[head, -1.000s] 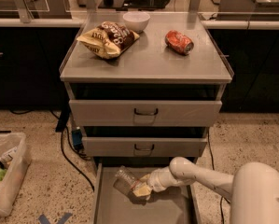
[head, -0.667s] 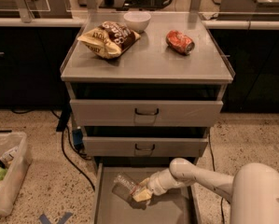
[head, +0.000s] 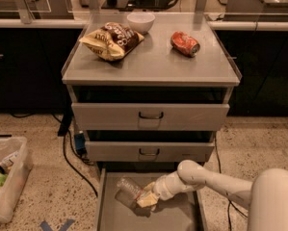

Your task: Pick water bottle from bottom drawer and place on counter

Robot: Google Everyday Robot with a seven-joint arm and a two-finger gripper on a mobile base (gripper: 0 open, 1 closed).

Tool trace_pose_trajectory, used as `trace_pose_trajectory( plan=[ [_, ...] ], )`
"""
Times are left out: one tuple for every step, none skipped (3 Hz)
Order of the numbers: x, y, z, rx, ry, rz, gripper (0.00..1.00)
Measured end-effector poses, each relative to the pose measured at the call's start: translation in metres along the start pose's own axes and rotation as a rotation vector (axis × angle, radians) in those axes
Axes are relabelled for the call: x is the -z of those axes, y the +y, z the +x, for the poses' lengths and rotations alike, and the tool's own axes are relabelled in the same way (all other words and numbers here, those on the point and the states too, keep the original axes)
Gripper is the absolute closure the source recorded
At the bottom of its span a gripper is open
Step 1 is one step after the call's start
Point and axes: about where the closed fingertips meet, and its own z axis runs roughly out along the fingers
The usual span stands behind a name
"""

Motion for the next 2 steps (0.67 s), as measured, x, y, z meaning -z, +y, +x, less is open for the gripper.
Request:
trace_pose_trajectory(
  plan=[
    [0.049, 0.019, -0.043, 0.023, -0.099, -0.033, 1.00],
    [0.101, 0.033, -0.083, 0.069, -0.203, -0.026, 1.00]
  ],
)
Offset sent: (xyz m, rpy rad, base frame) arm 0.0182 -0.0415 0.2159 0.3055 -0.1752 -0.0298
